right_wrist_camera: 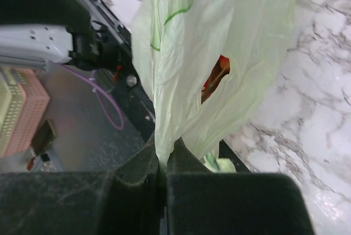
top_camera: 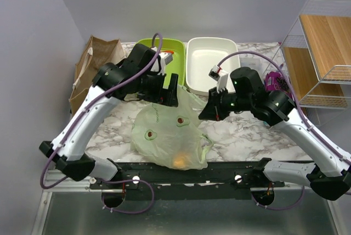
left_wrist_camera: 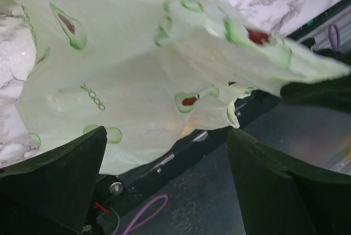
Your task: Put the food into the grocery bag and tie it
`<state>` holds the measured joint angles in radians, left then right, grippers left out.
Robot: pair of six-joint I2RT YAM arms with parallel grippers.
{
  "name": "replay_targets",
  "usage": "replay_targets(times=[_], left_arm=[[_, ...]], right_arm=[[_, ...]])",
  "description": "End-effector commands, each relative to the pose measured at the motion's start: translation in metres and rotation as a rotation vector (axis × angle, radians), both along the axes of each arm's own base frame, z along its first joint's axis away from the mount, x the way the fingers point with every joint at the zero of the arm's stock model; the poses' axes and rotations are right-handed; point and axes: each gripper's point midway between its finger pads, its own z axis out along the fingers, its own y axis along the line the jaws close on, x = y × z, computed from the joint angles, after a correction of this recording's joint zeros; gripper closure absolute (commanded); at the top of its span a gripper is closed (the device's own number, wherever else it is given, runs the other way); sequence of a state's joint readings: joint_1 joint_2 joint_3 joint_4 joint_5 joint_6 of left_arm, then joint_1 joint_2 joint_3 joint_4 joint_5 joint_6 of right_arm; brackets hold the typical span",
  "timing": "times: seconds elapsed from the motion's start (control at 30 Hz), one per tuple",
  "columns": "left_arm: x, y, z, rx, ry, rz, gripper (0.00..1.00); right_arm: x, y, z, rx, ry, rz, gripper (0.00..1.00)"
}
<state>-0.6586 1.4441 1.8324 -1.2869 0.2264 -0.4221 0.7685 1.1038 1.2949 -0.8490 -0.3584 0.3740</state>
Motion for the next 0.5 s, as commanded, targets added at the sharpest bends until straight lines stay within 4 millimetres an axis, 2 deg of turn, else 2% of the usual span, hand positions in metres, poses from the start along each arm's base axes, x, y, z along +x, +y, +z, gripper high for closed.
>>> replay_targets(times=[0.0,0.13,0.27,0.4,0.47], left_arm=[[-0.05,0.02,0.019,-0.01,-0.029,-0.01,0.07],[-0.079,0.028,0.032,-0.057,-0.03,-0.017,0.1],[-0.103,0.026,0.045,-0.159,-0.014,-0.044,0.14],[-0.123,0.014,0.056,-0.286,-0.006,-0.113,0.15],[-0.13,0.012,0.047,-0.294,0.023,-0.12,0.15]], right_arm=[[-0.004,0.023,0.05,0.138,0.019,0.06,0.99],[0.01,0.039,0.091,0.218,-0.007,0.039,0.99],[0.031,0.054,0.127,0.3,-0.03,-0.027,0.99],[0.047,0.062,0.148,0.356,-0.06,-0.078,0.99],[0.054,0.064,0.149,0.36,-0.064,-0.108,0.99]])
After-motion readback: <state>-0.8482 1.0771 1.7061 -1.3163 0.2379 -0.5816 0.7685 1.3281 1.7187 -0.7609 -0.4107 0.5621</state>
